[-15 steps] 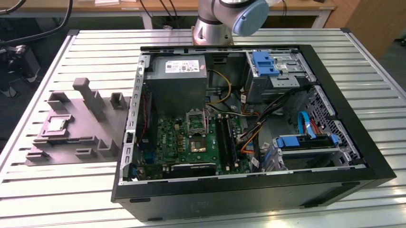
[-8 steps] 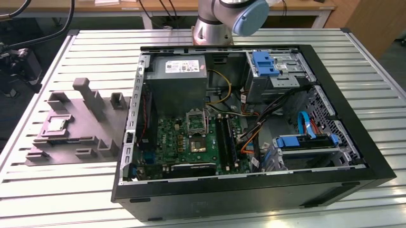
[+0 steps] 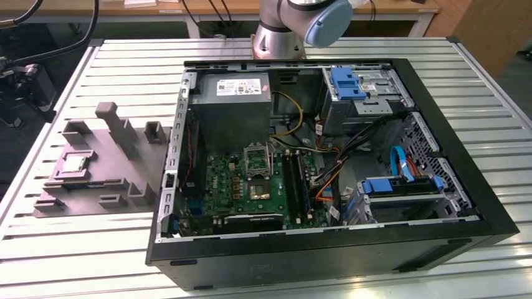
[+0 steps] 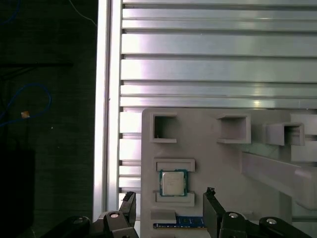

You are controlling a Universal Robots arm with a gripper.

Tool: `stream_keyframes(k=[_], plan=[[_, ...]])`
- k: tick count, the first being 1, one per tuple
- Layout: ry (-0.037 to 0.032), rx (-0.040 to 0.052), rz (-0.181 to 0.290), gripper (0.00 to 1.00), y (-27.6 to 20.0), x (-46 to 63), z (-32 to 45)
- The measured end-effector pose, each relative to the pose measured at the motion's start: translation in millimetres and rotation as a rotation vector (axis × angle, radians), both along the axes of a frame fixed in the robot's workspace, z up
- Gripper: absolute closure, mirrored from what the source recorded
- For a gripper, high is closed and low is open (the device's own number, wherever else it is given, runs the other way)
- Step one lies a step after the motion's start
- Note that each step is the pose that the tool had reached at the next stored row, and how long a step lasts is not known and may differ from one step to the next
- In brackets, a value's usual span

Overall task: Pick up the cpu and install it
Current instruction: 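Pick up the cpu and move it towards the insertion slot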

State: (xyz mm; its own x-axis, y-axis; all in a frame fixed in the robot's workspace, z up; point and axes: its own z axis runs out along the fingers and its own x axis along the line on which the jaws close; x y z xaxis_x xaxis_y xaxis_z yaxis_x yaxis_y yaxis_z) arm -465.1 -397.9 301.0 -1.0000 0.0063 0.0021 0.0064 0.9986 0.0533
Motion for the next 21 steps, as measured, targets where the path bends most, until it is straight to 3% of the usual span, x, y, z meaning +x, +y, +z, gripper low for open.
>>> stream_keyframes(k=[13, 21], plan=[[-0.0002, 0.0001, 0.0, 0.35, -0.2, 0.3, -3.9], [0.0, 0.0001, 0.001, 0.35, -3.8, 0.4, -10.3]])
